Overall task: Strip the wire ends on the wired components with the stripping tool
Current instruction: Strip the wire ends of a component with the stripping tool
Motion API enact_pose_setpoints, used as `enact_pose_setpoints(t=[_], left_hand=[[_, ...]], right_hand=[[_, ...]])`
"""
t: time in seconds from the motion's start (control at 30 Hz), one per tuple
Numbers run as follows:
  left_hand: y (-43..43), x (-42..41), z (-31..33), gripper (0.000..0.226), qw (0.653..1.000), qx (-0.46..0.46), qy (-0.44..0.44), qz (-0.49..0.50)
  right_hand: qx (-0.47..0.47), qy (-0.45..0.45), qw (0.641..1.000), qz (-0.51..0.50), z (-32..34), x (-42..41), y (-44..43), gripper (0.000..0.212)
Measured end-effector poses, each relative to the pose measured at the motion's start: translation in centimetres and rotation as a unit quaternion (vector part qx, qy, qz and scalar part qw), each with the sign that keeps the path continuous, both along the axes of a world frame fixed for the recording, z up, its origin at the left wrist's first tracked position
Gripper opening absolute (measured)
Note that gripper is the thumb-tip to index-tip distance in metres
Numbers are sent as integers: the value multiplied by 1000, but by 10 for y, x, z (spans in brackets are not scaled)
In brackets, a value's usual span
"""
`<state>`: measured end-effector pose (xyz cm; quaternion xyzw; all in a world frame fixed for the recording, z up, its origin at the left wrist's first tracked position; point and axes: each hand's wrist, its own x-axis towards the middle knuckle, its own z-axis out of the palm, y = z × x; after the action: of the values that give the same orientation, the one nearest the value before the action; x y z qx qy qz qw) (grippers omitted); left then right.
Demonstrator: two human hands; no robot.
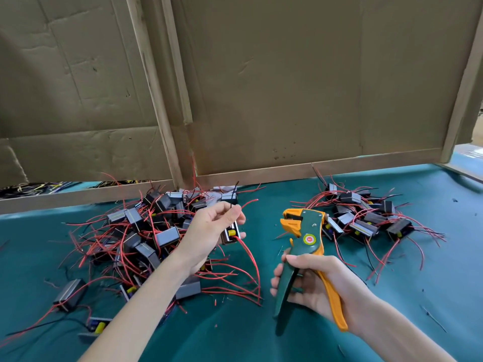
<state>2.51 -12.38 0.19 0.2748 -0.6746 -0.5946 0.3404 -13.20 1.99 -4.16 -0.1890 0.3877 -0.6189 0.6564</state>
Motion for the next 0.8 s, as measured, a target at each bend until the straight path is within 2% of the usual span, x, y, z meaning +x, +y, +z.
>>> enact_pose_setpoints(t=[0.13,0.27,0.57,0.8], left_hand=[[6,6,4,12,997,-77,-2,12],[14,6,5,22,991,-130,-9,18],[25,5,8,9,992,-124,-11,16],[28,4,13,17,996,-86,-4,-3]], right_hand=[[-64,63,995,49,3,-2,4,20],[-108,121,983,89,3,-2,7,21],[-132,159,973,100,9,5,12,30],[-129,178,970,103,13,5,15,21]])
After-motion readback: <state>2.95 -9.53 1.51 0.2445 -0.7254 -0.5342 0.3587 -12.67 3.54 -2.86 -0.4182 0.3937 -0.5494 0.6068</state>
